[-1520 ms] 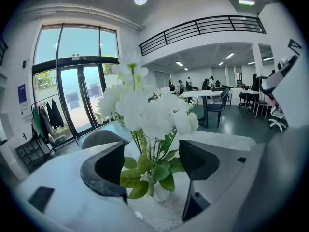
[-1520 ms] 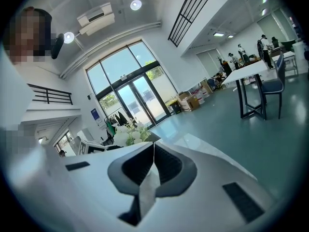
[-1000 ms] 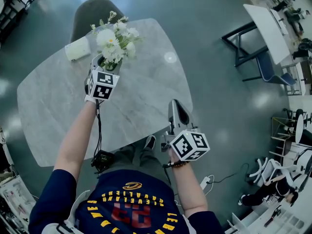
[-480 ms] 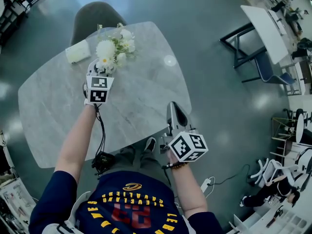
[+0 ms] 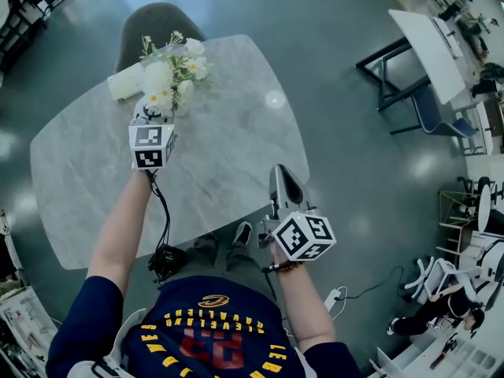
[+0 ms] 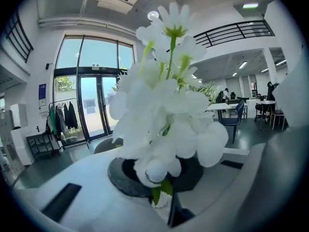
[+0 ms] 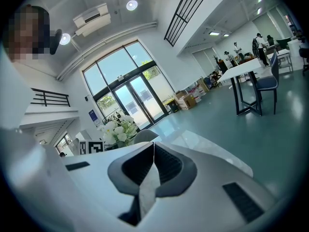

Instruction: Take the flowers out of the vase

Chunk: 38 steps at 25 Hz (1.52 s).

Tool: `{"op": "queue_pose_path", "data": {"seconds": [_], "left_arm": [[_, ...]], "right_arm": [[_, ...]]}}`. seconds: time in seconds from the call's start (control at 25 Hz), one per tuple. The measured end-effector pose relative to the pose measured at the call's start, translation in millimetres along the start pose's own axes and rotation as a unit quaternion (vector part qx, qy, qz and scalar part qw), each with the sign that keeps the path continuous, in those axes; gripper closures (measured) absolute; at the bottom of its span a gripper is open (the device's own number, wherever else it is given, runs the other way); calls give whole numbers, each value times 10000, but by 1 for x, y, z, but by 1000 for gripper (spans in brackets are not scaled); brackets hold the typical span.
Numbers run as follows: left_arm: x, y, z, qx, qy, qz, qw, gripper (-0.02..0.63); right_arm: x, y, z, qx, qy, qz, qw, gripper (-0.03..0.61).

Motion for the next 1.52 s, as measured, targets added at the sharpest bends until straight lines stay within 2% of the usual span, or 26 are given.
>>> {"op": "queue_pose_path", "data": {"seconds": [0.2,0.44,0.8,1.16,1.52], "left_arm": [[-19,9,16,-76,100,-185,9997,561],[-35,17,10,-119,275,-336,9990,561],[-42,46,25,-277,675,-763,9944,561],[-60,79,37,-154,1183,-1063,9872,561],[-77,122,60,-306,1585,-1480,9757,561]], "right_arm": [[-7,0,9,-23,-18,14,10000,569],[-14,11,0,-81,-12,14,10000,569],[-3,17,3,-111,14,25,9999,569],[-5,19,7,-184,-40,10,9998,569],[-6,22,16,-288,-46,-21,9996,569]]}}
Point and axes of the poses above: the fingertips, and each gripper's own axes: y backward along the fingers, z to its left, x out of its underside, the point moved 8 cm from there along y, backward along the fingers, and after that the axes turned 2 degrees about z, right-handed, at the moved point
